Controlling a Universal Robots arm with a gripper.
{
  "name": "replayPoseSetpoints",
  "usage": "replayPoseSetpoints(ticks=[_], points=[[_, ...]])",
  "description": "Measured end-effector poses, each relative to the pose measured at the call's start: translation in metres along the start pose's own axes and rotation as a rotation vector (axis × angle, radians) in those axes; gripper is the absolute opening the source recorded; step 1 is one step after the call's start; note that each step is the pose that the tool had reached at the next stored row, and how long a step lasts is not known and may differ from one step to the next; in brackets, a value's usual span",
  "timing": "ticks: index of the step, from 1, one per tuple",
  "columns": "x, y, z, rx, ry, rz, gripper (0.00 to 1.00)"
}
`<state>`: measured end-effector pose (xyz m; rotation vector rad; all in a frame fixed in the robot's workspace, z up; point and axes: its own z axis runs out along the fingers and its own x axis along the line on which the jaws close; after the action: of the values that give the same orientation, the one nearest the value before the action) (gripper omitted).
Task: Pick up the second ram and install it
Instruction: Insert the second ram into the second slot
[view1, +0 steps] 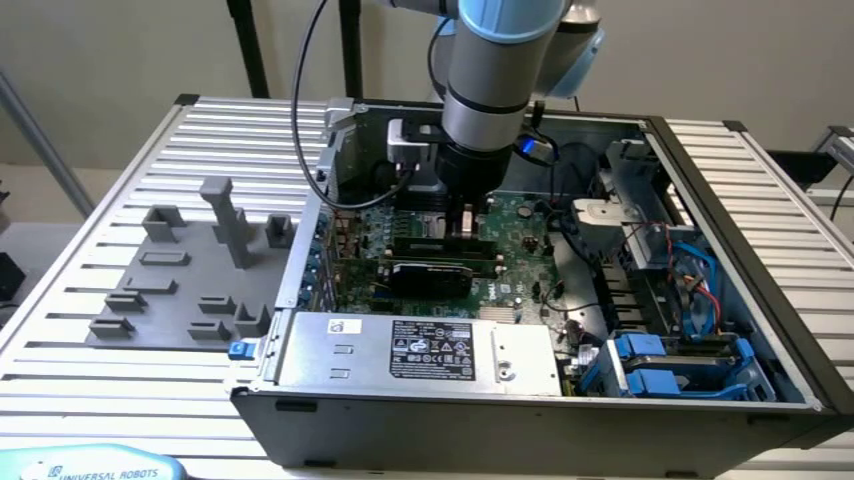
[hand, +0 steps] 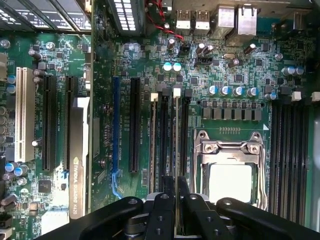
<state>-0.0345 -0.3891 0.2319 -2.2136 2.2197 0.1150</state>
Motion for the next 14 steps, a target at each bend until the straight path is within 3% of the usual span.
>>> replayPoseSetpoints(ticks=[14], points=[[0.0002, -0.0006, 0.0043, 0.0004, -0.0004, 0.007, 0.14]])
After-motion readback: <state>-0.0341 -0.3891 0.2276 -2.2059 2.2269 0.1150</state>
